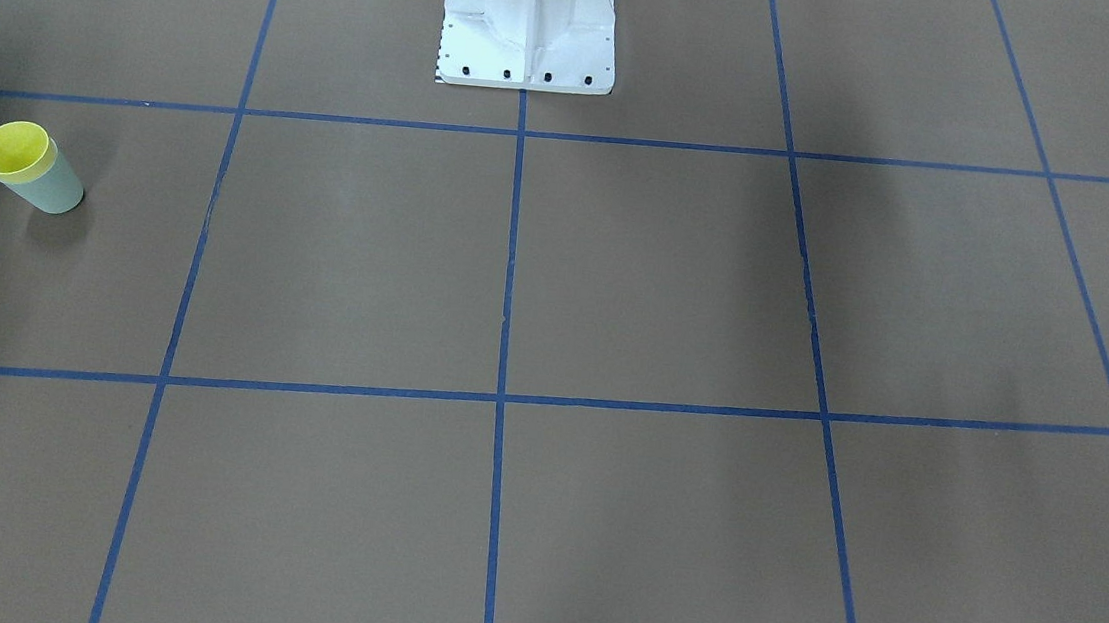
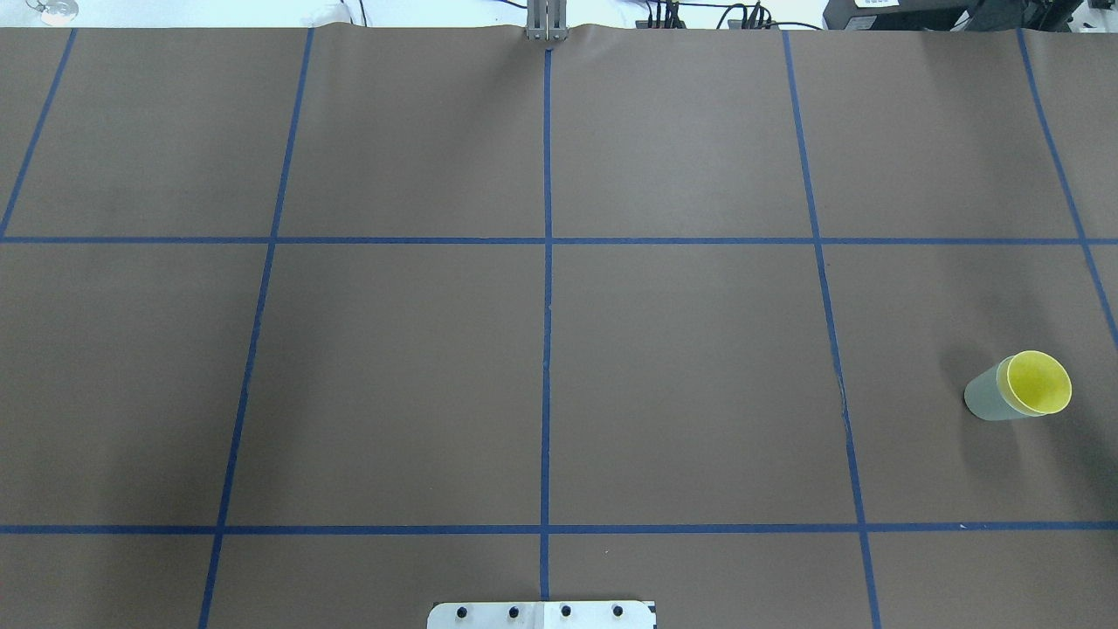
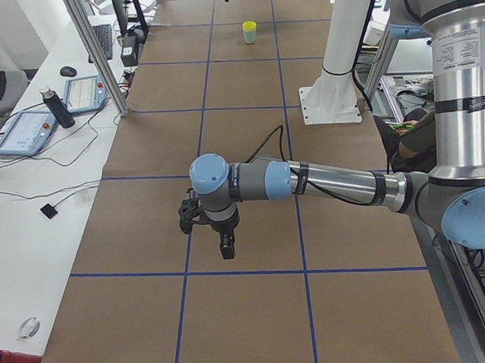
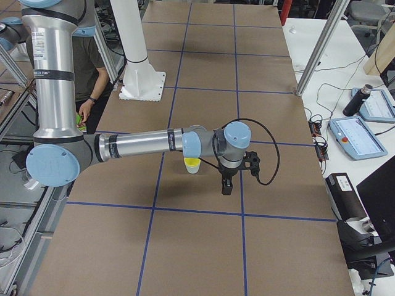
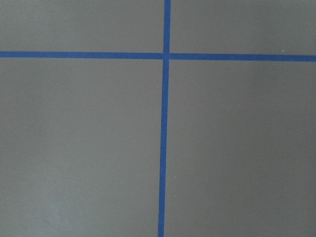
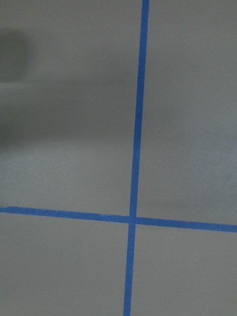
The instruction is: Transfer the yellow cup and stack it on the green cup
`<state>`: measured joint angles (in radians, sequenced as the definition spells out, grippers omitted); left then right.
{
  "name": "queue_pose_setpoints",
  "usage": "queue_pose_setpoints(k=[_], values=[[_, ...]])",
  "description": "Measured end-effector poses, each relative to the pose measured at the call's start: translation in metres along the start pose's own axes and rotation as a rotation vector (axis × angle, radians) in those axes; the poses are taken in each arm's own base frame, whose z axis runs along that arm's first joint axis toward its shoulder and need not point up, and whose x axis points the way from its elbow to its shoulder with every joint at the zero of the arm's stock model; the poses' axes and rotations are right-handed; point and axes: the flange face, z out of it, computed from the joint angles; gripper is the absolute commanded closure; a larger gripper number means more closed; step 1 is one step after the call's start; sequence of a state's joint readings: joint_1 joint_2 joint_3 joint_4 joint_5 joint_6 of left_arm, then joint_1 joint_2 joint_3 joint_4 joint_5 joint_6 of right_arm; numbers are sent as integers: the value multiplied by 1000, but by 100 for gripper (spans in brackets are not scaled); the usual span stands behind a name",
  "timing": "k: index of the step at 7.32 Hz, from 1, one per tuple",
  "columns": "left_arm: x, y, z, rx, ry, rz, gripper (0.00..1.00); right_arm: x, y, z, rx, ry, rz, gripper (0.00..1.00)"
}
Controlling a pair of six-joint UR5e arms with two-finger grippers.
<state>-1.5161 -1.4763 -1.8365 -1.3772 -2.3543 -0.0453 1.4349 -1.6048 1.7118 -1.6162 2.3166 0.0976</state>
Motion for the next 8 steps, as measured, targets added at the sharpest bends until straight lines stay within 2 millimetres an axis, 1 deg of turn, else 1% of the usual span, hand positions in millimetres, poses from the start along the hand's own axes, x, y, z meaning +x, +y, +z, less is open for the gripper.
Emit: queue_pose_setpoints(k=[2,3,5,8], values=[[-2,2,3,-7,0,-5,0,6,15,3,-7,7,5,0],[0,2,2,-3,2,-2,0,3,16,0,-1,5,-1,0],[7,-1,-5,11,5,9,0,-2,14,-10,17,-3,-5,0],[11,-2,-8,18,15,11,0,-4,12,-15,27,-4,-5,0]])
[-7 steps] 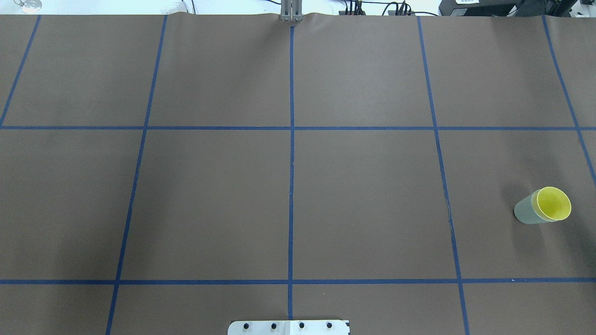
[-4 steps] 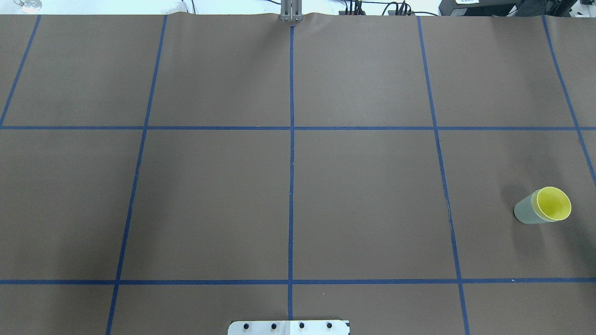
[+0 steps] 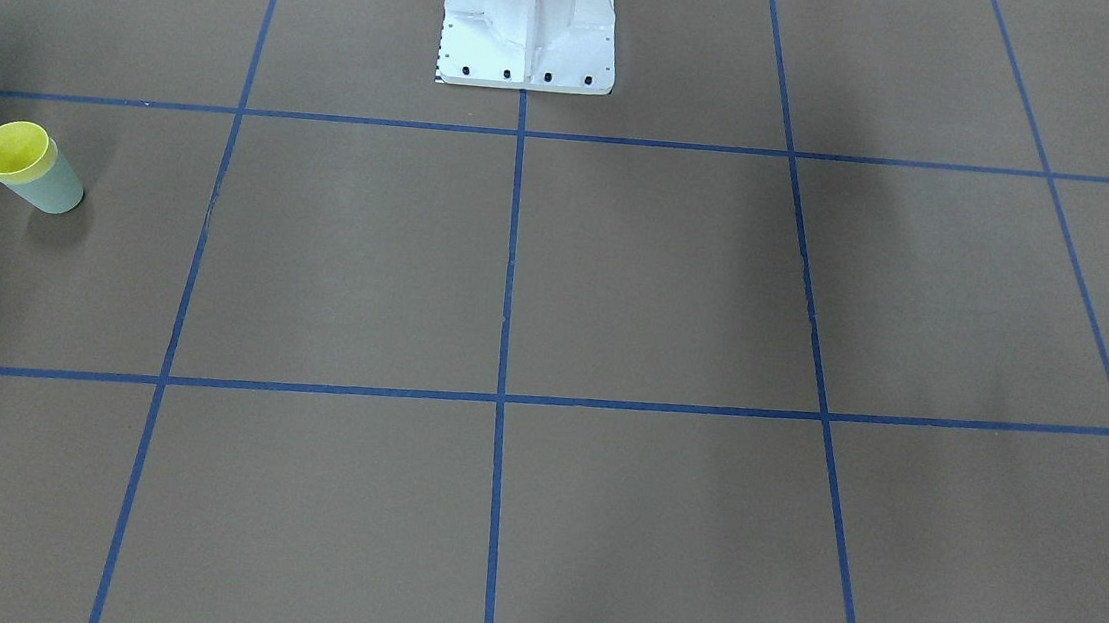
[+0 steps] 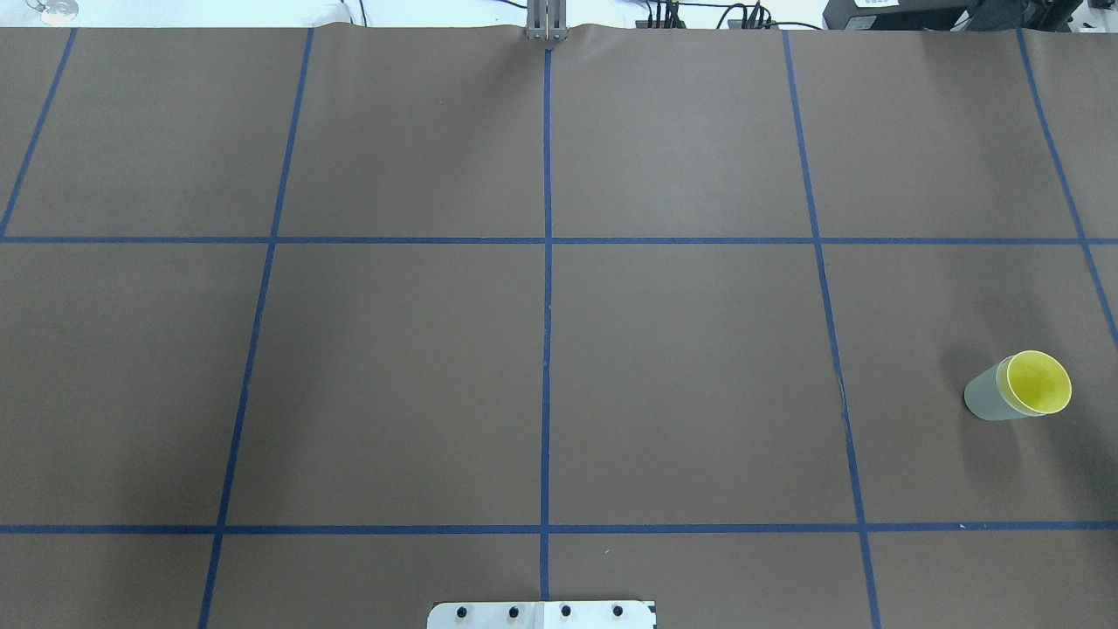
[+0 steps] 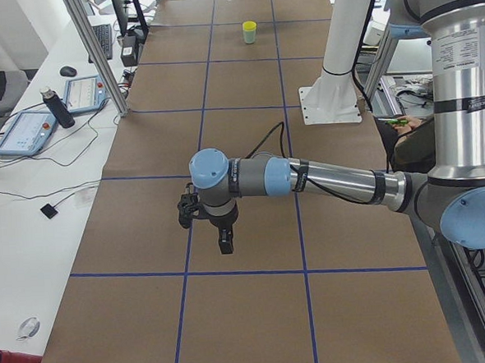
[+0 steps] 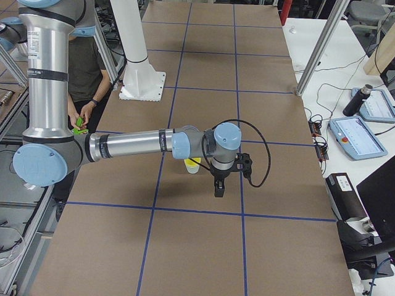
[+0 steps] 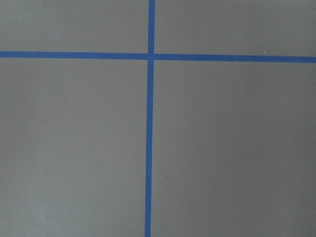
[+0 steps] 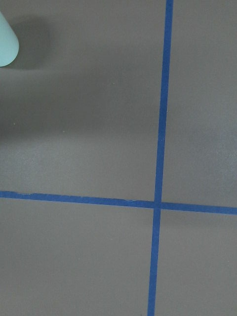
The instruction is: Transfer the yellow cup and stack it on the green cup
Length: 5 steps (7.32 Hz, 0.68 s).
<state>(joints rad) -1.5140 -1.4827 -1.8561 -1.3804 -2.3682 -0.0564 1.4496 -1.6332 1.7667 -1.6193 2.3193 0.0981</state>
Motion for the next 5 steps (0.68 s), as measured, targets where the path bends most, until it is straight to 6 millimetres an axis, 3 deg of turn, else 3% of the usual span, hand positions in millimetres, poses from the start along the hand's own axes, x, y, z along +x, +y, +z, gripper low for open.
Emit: queue_pose_setpoints(k=[5], values=[[7,-3,-3,4,26,7,0,0,1,-2,1,-34,13,0]])
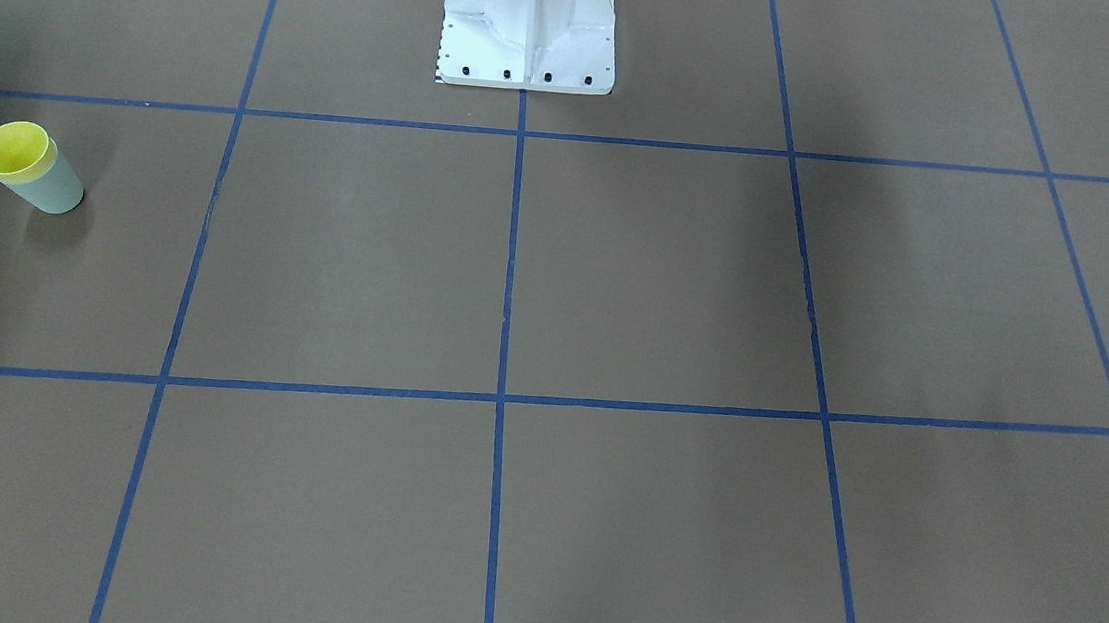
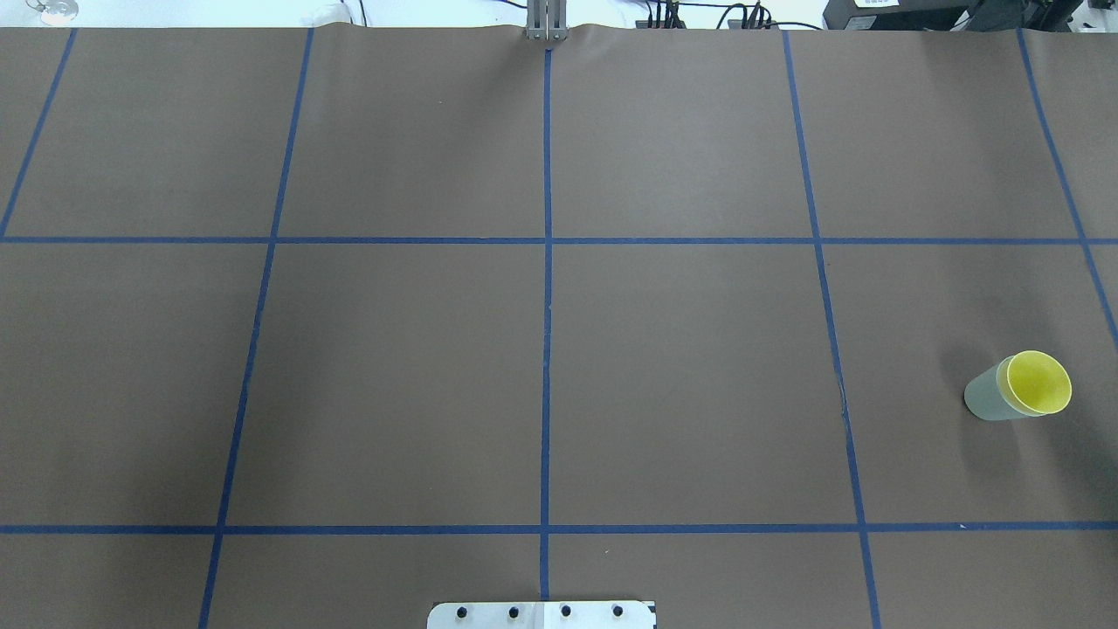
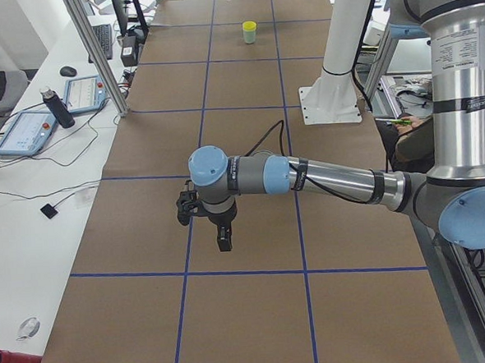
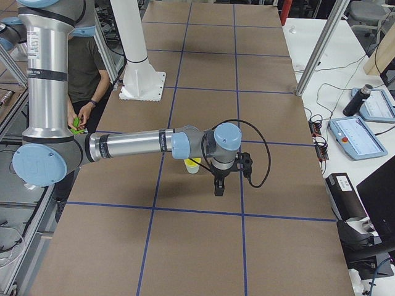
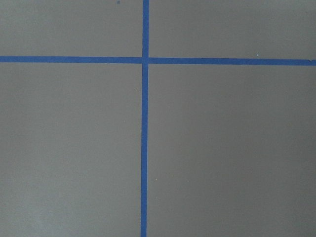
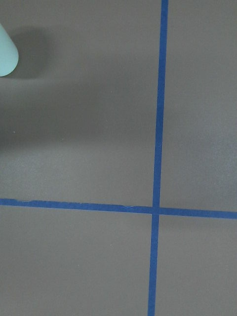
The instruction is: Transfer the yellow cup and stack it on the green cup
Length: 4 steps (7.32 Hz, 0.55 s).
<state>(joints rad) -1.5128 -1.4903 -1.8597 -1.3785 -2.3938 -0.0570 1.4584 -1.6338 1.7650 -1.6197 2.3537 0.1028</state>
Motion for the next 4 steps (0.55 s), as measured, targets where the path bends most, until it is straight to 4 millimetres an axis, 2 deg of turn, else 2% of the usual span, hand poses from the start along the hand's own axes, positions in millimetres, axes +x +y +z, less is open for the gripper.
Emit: queue_pose_setpoints(k=[4], values=[[4,-1,3,-11,72,-10,0,0,0,0,5,0,-5,0]])
